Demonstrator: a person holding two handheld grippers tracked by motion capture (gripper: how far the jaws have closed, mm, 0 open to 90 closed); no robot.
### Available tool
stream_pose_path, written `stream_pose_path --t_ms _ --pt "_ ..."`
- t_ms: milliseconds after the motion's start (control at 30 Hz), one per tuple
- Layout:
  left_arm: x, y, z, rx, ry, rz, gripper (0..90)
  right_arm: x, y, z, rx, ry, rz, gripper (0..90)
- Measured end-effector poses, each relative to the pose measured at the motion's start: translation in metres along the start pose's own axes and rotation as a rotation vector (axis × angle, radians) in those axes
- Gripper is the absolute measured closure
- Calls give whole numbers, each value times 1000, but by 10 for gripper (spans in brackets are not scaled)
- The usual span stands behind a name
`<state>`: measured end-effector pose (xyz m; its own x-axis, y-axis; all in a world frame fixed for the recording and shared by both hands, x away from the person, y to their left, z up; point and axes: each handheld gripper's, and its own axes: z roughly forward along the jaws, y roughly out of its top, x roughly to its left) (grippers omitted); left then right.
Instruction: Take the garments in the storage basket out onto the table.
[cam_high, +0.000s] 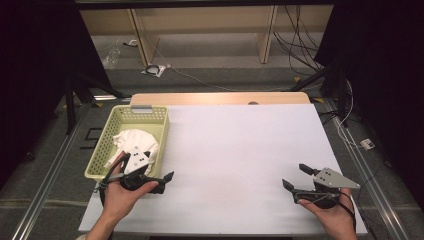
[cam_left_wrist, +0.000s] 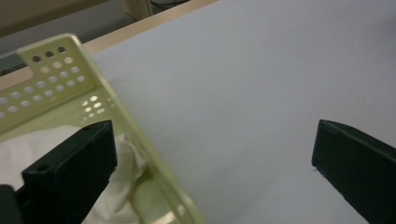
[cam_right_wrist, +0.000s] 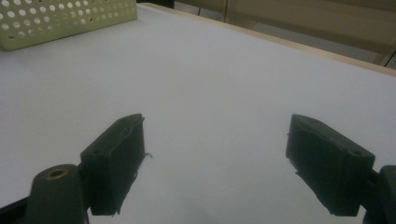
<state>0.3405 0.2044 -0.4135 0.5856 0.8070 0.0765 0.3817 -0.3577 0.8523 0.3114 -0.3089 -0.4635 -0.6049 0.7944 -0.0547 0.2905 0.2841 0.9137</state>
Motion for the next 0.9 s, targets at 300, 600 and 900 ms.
stream_pose_path --t_ms 300,600,900 --pt "45 17 2 25 83 -55 0 0 1 1 -2 1 -5 203" --pt "79 25 16 84 132 -72 0 0 1 2 1 -2 -9 204" --pt "100 11 34 158 176 -112 0 -1 1 2 -1 -1 -5 204"
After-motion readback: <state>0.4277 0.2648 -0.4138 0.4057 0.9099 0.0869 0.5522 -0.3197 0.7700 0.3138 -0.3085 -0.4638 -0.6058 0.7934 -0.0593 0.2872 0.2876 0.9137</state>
